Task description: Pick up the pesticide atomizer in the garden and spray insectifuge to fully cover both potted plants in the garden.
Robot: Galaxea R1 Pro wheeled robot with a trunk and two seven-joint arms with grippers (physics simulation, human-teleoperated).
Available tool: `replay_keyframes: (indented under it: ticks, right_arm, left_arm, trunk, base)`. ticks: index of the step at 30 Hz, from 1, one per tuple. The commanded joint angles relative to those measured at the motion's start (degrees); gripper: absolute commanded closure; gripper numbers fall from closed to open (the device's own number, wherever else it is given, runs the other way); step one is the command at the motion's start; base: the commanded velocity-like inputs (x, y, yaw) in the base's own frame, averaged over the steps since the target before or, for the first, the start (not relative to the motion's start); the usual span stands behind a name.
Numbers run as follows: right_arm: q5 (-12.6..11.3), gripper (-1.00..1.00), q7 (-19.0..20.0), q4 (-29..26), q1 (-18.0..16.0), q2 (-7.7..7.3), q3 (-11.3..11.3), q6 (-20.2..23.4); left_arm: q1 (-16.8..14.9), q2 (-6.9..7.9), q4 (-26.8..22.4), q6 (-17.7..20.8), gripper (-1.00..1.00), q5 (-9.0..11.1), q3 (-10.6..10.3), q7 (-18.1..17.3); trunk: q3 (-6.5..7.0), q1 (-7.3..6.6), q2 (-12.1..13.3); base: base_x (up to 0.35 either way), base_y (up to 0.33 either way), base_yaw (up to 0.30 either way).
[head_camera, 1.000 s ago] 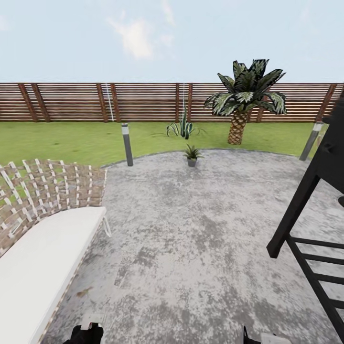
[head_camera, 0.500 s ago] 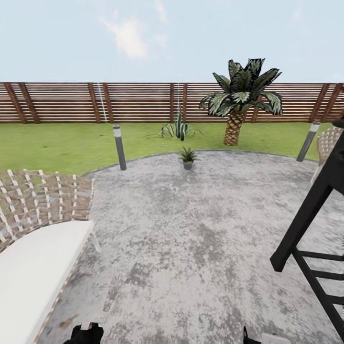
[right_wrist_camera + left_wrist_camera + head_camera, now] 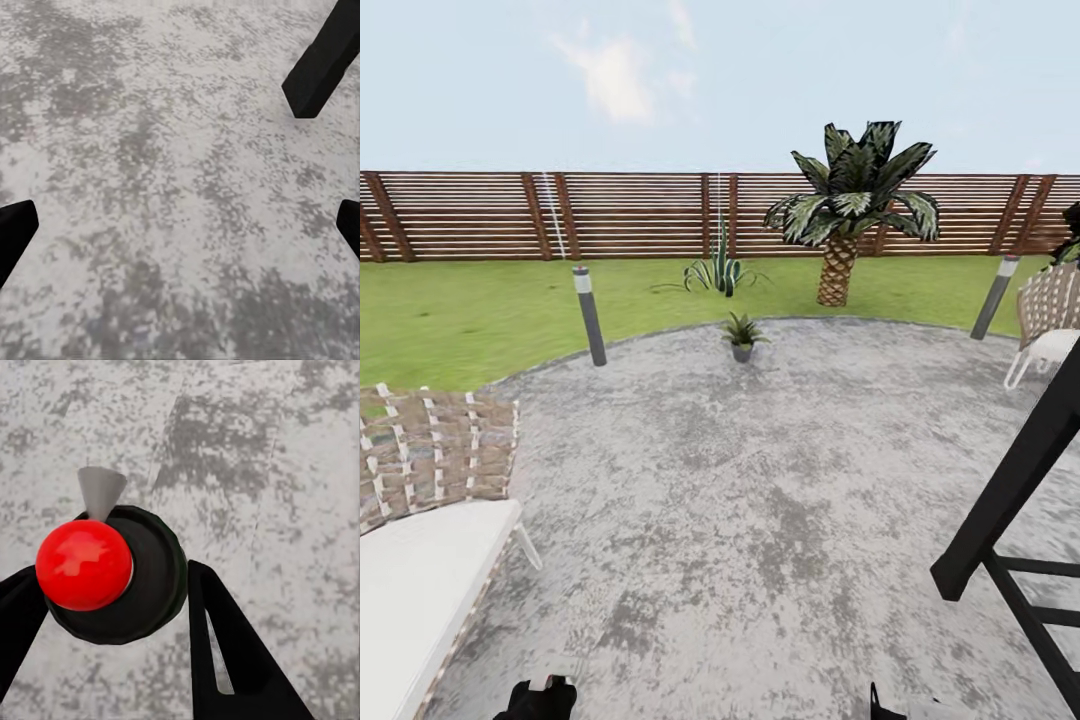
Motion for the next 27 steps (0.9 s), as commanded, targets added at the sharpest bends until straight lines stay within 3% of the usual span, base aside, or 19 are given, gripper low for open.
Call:
replay_keyframes:
  ticks: [1, 27]
  right_arm:
    - [0.6, -1.00, -0.4, 0.1, 0.0, 0.02, -0.2, -0.1]
    - [0.6, -1.00, -0.5, 0.1, 0.0, -0.01, -0.2, -0.1]
  left_arm:
    - [0.0, 0.02, 0.1, -0.2, 1.00, -0.1, 0.0, -0.1]
    - [0.0, 0.03, 0.1, -0.2, 1.00, -0.1, 0.0, -0.1]
  trunk:
    - [-0.05, 0.02, 0.0]
    - [-0.05, 0.02, 0.0]
  base:
    - [0.339, 0.000, 0.000]
    - [0.339, 0.000, 0.000]
